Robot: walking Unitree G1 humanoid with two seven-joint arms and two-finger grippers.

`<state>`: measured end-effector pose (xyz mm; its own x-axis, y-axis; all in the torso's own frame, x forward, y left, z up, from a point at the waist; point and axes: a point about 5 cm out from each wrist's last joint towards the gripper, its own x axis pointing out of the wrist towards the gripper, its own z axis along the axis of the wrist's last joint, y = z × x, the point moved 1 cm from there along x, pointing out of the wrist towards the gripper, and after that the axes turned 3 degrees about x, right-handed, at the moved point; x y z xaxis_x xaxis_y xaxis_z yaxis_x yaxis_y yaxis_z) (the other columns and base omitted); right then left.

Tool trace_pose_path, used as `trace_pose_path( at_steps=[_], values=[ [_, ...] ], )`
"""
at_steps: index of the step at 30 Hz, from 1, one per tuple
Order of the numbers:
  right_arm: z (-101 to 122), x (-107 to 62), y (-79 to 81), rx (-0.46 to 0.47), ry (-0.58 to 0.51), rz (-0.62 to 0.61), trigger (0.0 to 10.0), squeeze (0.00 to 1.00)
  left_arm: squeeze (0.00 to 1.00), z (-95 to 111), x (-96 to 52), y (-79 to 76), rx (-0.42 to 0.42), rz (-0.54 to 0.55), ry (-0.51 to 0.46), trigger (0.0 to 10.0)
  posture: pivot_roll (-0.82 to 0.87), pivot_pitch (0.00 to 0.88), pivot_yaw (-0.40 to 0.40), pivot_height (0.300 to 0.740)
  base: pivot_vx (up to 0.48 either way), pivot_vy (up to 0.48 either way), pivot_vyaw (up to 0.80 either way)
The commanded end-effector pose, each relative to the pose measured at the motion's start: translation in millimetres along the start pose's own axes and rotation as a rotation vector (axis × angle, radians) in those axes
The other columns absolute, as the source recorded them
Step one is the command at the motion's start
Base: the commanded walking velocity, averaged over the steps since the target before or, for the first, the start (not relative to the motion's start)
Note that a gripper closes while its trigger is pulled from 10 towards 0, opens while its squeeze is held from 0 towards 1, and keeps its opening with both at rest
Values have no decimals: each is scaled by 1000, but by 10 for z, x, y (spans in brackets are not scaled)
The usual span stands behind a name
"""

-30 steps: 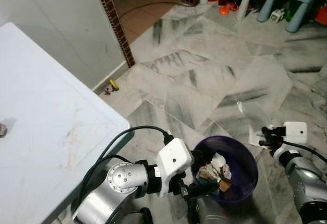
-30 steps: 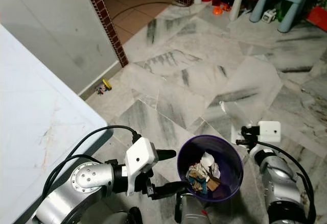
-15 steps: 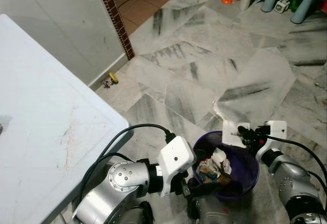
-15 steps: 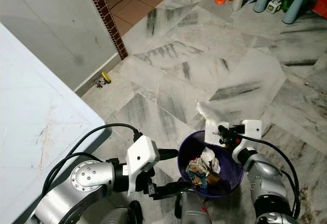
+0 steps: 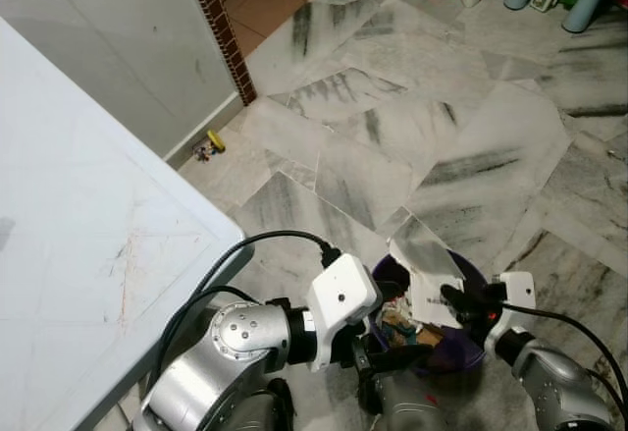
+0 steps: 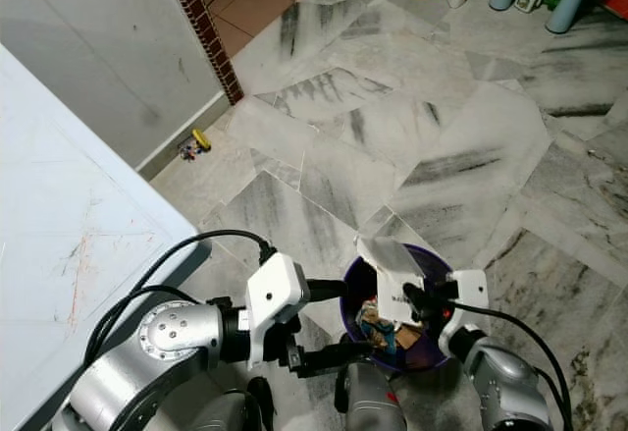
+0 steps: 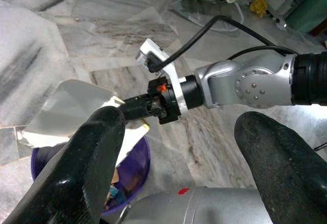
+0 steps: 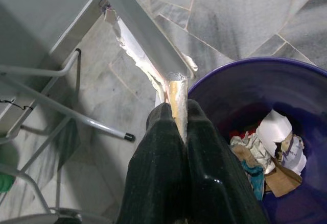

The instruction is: Picking trash to rubbish bin

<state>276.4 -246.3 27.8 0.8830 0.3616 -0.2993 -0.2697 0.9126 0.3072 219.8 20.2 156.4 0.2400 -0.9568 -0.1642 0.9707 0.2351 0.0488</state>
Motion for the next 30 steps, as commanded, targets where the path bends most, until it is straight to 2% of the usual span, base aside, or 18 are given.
trace_pose_path(
  at_steps=[1, 2, 9, 23, 24, 25, 30],
  values=[
    [-147, -65, 14, 16, 52, 14, 10000, 831, 0, -48, -6, -15, -24, -6, 13, 10000, -119, 435, 111, 740, 0, 0, 0],
    [-157, -78, 3, 14, 58, 7, 10000, 1000, 0, -45, -3, -13, -23, -6, 12, 10000, -119, 435, 111, 740, 0, 0, 0],
    [-164, -125, -45, 25, 57, -17, 10000, 1000, 0, -50, -1, 2, -18, -8, 15, 10000, -118, 433, 113, 740, 0, 0, 0],
    [-109, -112, -37, 9, 46, -18, 10000, 1000, 0, -46, -4, 24, -17, -3, 14, 10000, -115, 429, 112, 740, 0, 0, 0],
    [-106, -111, -36, 8, 45, -19, 10000, 918, 0, -44, -4, 30, -18, -1, 13, 10000, -116, 428, 112, 740, 0, 0, 0],
    [-83, -114, -44, 6, 33, -26, 10000, 0, 0, -37, 0, 41, -19, 3, 11, 10000, -116, 428, 112, 740, 0, 0, 0],
    [19, -128, -85, -9, -28, -75, 10000, 0, 0, -9, 9, 54, -13, 4, -1, 10000, -117, 419, 108, 740, 0, 0, 0]
  ],
)
